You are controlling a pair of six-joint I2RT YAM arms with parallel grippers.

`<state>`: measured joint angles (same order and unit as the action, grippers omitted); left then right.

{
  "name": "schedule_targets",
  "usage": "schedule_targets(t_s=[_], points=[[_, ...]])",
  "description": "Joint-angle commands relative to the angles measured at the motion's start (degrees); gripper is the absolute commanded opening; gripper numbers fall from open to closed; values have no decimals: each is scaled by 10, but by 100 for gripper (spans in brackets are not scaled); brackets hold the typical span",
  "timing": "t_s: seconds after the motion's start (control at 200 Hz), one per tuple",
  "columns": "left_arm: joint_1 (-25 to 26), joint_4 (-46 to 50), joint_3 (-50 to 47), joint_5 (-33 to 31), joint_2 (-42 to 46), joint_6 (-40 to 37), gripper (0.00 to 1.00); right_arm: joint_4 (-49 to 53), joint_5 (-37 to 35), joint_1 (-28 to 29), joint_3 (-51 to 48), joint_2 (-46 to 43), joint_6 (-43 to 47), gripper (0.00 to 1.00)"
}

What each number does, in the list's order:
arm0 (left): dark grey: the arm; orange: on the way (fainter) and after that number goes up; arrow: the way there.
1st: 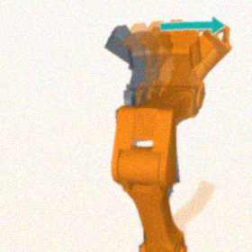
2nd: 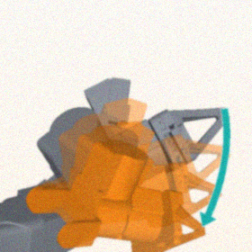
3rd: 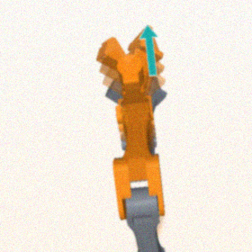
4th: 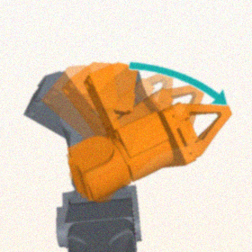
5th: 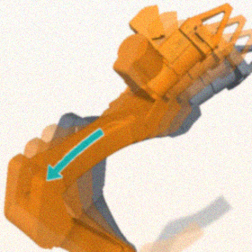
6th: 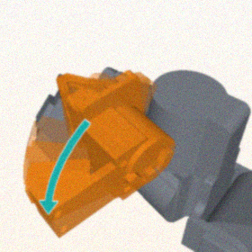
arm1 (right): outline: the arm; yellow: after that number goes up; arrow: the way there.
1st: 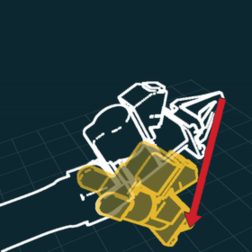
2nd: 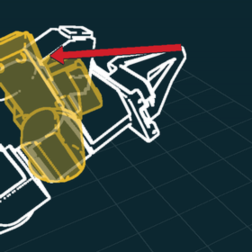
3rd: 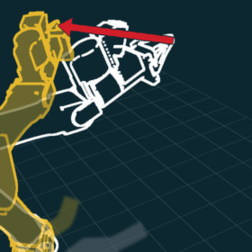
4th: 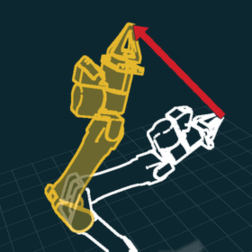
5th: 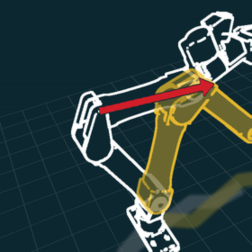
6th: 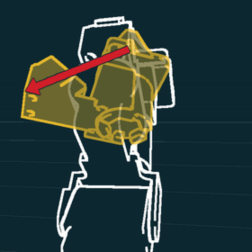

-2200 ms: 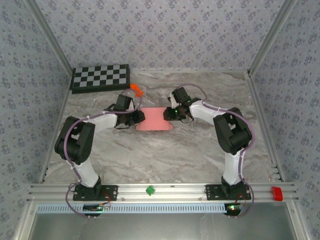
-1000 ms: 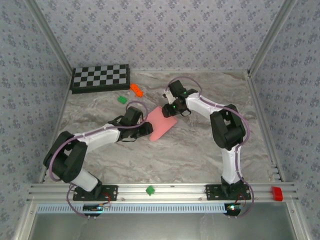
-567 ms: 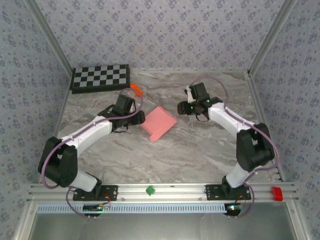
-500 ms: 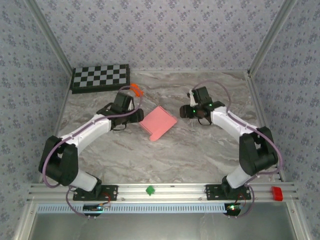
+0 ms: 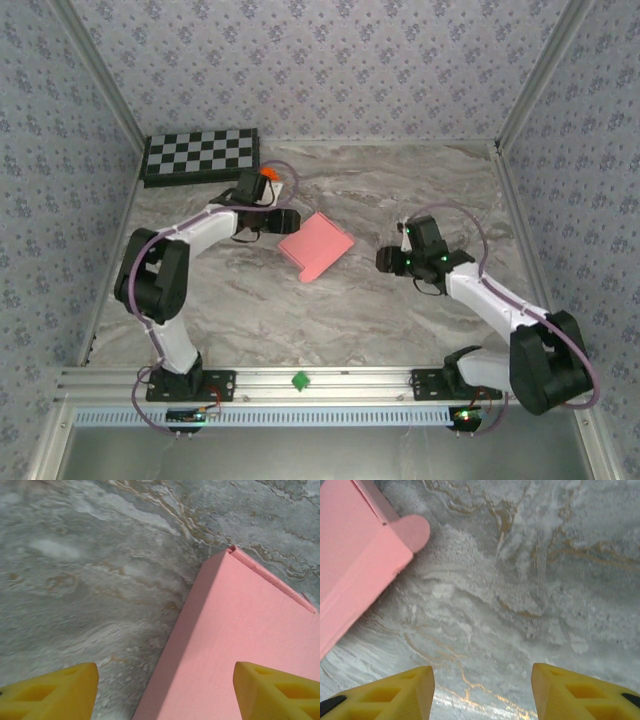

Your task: Fold the paper box

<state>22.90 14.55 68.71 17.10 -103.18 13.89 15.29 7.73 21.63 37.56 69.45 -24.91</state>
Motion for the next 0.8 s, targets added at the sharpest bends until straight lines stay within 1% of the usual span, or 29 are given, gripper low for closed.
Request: schedule_targets(t_s=[0.0, 0.05, 0.22, 0.415, 0.52, 0.685, 0.775, 0.795], points=[[-3, -15, 28, 85, -21, -19, 69, -38, 11, 3, -36, -24, -47, 56], [-2, -20, 32, 105, -31, -15, 68, -49, 14, 3, -50, -29, -55, 56], [0, -19, 27, 119, -50, 3, 64, -69, 23, 6, -66, -21, -64, 56], [9, -42, -4, 129, -45, 38, 59, -92, 34, 10, -63, 3, -63, 56], [14, -62, -22, 133, -38, 65, 56, -122, 54, 12, -65, 20, -74, 56], [30, -62, -36, 118, -25, 111, 51, -175, 83, 18, -66, 49, -100, 56], [37, -62, -46, 103, -16, 140, 50, -205, 96, 21, -69, 64, -107, 56], [39, -62, -50, 100, -14, 145, 50, -210, 98, 21, -69, 67, -121, 56]])
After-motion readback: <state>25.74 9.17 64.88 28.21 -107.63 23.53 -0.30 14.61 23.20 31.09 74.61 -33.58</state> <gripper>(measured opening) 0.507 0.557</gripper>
